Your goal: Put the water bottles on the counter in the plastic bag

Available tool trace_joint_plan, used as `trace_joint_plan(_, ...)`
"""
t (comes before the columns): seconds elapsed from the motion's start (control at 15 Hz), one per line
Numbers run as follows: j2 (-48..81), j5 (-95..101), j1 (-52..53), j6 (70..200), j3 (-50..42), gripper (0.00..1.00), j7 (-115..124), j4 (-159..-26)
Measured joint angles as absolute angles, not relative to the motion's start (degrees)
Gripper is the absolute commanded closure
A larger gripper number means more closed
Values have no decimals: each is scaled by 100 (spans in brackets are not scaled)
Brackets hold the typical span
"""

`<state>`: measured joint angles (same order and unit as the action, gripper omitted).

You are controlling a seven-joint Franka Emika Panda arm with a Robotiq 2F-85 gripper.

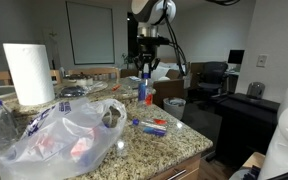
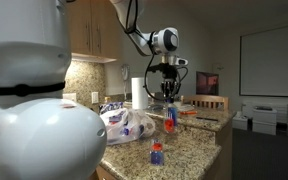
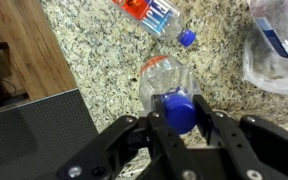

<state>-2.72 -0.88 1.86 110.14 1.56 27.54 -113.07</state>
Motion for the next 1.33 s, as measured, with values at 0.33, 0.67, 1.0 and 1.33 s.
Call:
trace_joint_plan(0.33,-312,-89,186,10915,202,66,2750,-11246)
trace_joint_plan(0.67,-302,-63,179,10913,200,91,2760,-11246)
trace_joint_plan(1.0,-115,-146,187,11057,240,91,2726,-11166)
trace_joint_plan(1.33,350,-1378,292,11957,371,91,2060,-10768)
